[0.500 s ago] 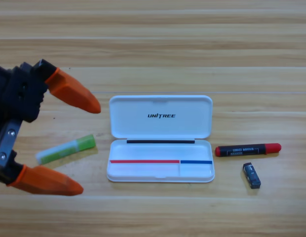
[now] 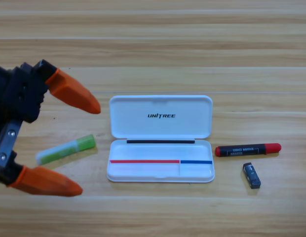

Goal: Clean up eraser and pencils

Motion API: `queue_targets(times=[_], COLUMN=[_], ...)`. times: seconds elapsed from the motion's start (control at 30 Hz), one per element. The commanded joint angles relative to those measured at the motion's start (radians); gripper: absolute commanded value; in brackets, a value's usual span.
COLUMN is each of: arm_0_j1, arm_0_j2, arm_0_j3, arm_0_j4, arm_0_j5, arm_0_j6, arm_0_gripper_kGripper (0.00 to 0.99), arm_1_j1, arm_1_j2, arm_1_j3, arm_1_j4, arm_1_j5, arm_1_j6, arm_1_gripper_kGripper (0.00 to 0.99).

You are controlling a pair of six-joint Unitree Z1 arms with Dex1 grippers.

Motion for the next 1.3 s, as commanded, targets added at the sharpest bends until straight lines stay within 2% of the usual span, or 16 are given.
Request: queue_targets(times=[0.03, 0.13, 0.2, 0.3, 0.37, 0.5, 0.67, 0.87, 1.1, 1.3], arm_0_j1=[0.058, 0.178, 0.241, 0.318, 0.359, 0.414, 0.454, 0.463, 0.465, 0.469], arm_0_j2=[0.110, 0.216, 0.278, 0.366, 0.418, 0.522, 0.631, 0.728, 0.785, 0.792], arm_0_j3=[-0.085, -0.186, -0.220, -0.245, -0.262, -0.280, -0.280, -0.275, -0.255, -0.228], arm_0_j4=[0.103, 0.209, 0.239, 0.244, 0.250, 0.250, 0.250, 0.249, 0.212, 0.184], arm_0_j5=[0.147, 0.210, 0.277, 0.357, 0.371, 0.385, 0.320, 0.251, 0.230, 0.237], arm_0_j6=[0.050, 0.089, 0.106, 0.119, 0.121, 0.119, 0.112, 0.099, 0.076, 0.072], arm_0_gripper_kGripper=[0.989, 0.989, 0.989, 0.971, 0.959, 0.957, 0.960, 0.977, 0.977, 0.977], arm_1_j1=[0.020, 0.020, 0.020, 0.020, 0.020, 0.020, 0.046, 0.050, 0.052, 0.052], arm_1_j2=[0.090, 0.170, 0.258, 0.379, 0.446, 0.581, 0.693, 0.797, 0.905, 0.954], arm_1_j3=[-0.034, -0.071, -0.118, -0.170, -0.163, -0.175, -0.209, -0.223, -0.252, -0.259], arm_1_j4=[0.080, 0.086, 0.100, 0.127, 0.123, 0.094, 0.086, 0.025, 0.022, 0.011], arm_1_j5=[-0.156, -0.256, -0.340, -0.331, -0.274, -0.297, -0.317, -0.337, -0.339, -0.350], arm_1_j6=[0.095, 0.184, 0.286, 0.336, 0.382, 0.500, 0.600, 0.637, 0.654, 0.652], arm_1_gripper_kGripper=[0.986, 0.982, 0.982, 0.982, 0.983, 0.983, 0.979, 0.920, 0.842, 0.813])
